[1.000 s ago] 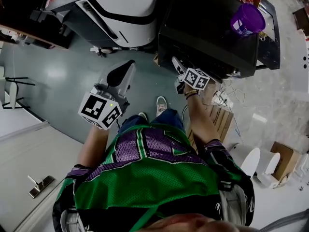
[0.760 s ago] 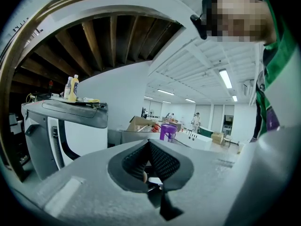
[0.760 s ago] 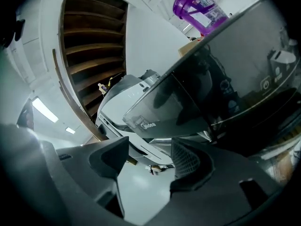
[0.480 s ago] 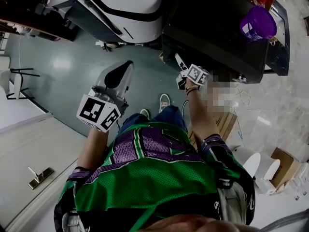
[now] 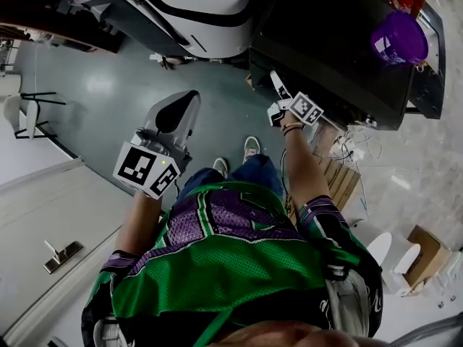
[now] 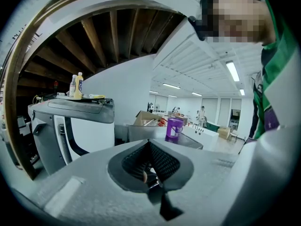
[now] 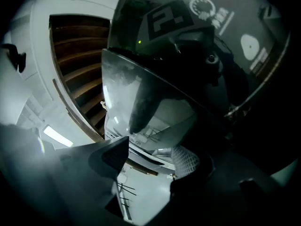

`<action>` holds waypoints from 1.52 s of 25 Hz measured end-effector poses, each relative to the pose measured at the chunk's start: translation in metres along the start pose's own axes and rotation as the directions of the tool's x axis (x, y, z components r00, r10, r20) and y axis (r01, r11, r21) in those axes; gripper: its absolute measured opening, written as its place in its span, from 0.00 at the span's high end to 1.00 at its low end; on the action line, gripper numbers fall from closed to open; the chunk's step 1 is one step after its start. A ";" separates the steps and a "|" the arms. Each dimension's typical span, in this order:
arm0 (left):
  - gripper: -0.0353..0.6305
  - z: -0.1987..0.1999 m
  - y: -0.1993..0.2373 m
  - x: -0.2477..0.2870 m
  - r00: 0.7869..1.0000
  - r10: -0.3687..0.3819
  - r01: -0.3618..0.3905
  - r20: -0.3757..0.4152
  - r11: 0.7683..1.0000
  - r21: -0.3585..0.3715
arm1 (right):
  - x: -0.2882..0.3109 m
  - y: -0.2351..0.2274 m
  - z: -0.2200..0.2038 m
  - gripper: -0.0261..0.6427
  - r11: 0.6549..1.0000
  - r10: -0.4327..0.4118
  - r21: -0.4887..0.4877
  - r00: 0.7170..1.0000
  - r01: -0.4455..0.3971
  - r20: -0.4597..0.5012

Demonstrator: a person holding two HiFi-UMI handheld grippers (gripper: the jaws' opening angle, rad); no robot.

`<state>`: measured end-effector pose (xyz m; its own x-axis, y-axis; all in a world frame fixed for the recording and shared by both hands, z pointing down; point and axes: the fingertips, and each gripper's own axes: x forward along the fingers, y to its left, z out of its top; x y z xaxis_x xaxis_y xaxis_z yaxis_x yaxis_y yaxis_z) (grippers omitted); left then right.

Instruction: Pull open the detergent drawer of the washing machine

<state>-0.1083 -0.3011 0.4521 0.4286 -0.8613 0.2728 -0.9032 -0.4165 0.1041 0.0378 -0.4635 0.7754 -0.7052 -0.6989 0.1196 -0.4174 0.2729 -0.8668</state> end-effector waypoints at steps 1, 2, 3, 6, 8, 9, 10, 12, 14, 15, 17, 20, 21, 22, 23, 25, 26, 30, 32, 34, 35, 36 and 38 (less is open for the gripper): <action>0.92 -0.001 0.001 -0.001 1.000 0.004 -0.004 -0.005 1.000 -0.001 | 0.002 0.001 0.001 0.57 0.999 0.026 0.024 1.000 -0.026 0.014; 0.92 -0.003 0.003 -0.002 1.000 0.008 -0.008 -0.011 1.000 -0.003 | 0.003 0.003 0.003 0.57 0.998 0.050 0.044 0.998 -0.051 0.028; 0.92 -0.004 0.004 -0.004 1.000 0.013 -0.013 -0.016 1.000 -0.004 | 0.005 0.004 0.003 0.57 0.996 0.071 0.059 0.997 -0.074 0.039; 0.92 -0.007 0.009 -0.007 0.999 0.030 -0.030 -0.028 1.000 -0.003 | 0.008 0.007 0.004 0.57 0.987 0.116 0.107 0.991 -0.122 0.059; 0.92 -0.009 0.011 -0.009 0.999 0.035 -0.036 -0.034 0.999 -0.001 | 0.008 0.007 0.002 0.57 0.980 0.129 0.142 0.989 -0.137 0.065; 0.92 -0.009 0.011 -0.010 0.999 0.037 -0.037 -0.036 0.999 0.001 | 0.008 0.009 0.003 0.56 0.978 0.153 0.134 0.986 -0.161 0.069; 0.92 -0.010 0.013 -0.011 0.999 0.039 -0.039 -0.038 0.999 0.002 | 0.009 0.012 0.005 0.56 0.975 0.182 0.113 0.981 -0.189 0.074; 0.92 -0.012 0.015 -0.013 0.998 0.043 -0.043 -0.042 0.999 0.000 | 0.010 0.017 0.009 0.56 0.969 0.221 0.090 0.971 -0.229 0.086; 0.92 -0.013 0.016 -0.014 0.998 0.044 -0.044 -0.045 0.999 -0.005 | 0.011 0.018 0.009 0.56 0.967 0.231 0.091 0.969 -0.240 0.092; 0.92 -0.014 0.016 -0.014 0.998 0.043 -0.043 -0.047 0.999 -0.006 | 0.011 0.019 0.009 0.56 0.967 0.233 0.088 0.968 -0.241 0.093; 0.92 -0.015 0.015 -0.015 0.998 0.041 -0.041 -0.048 0.999 -0.005 | 0.009 0.017 0.007 0.56 0.968 0.224 0.094 0.970 -0.232 0.090; 0.92 -0.016 0.016 -0.018 0.998 0.039 -0.039 -0.047 0.999 -0.007 | 0.005 0.019 0.002 0.57 0.972 0.212 0.091 0.974 -0.218 0.075; 0.92 -0.016 0.016 -0.019 0.998 0.039 -0.039 -0.046 0.999 -0.008 | 0.004 0.021 0.001 0.57 0.972 0.215 0.078 0.974 -0.220 0.071; 0.92 -0.016 0.017 -0.021 0.998 0.038 -0.039 -0.045 0.999 -0.008 | 0.003 0.024 0.000 0.57 0.972 0.222 0.067 0.973 -0.227 0.069; 0.92 -0.016 0.017 -0.022 0.998 0.037 -0.037 -0.043 0.999 -0.008 | 0.003 0.026 -0.001 0.57 0.971 0.228 0.061 0.971 -0.232 0.069; 0.92 -0.017 0.016 -0.024 0.999 0.033 -0.033 -0.041 0.999 -0.009 | 0.000 0.024 -0.005 0.57 0.973 0.216 0.074 0.974 -0.220 0.066; 0.92 -0.017 0.016 -0.025 0.999 0.030 -0.030 -0.040 0.999 -0.010 | -0.001 0.022 -0.008 0.57 0.973 0.207 0.088 0.976 -0.212 0.066; 0.92 -0.018 0.015 -0.030 0.999 0.016 -0.016 -0.038 1.000 -0.011 | -0.006 0.024 -0.015 0.57 0.975 0.190 0.108 0.980 -0.196 0.065; 0.92 -0.020 0.014 -0.033 0.999 0.008 -0.009 -0.037 1.000 -0.011 | -0.009 0.024 -0.019 0.57 0.976 0.185 0.104 0.981 -0.191 0.061; 0.92 -0.021 0.014 -0.038 0.999 0.001 -0.002 -0.037 1.000 -0.011 | -0.013 0.027 -0.024 0.57 0.978 0.181 0.096 0.982 -0.186 0.059; 0.92 -0.022 0.014 -0.040 0.999 -0.002 0.001 -0.038 1.000 -0.010 | -0.015 0.027 -0.028 0.57 0.979 0.174 0.102 0.983 -0.179 0.058; 0.92 -0.022 0.014 -0.043 0.999 -0.004 0.004 -0.038 1.000 -0.009 | -0.018 0.026 -0.032 0.57 0.980 0.156 0.117 0.986 -0.162 0.057; 0.92 -0.023 0.014 -0.049 0.999 -0.011 0.011 -0.038 1.000 -0.008 | -0.024 0.023 -0.039 0.57 0.982 0.119 0.142 0.992 -0.125 0.053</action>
<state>-0.1428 -0.2585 0.4628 0.4372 -0.8451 0.3076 -0.8988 -0.4232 0.1145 0.0226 -0.4144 0.7716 -0.7183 -0.6957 -0.0100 -0.2402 0.2614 -0.9349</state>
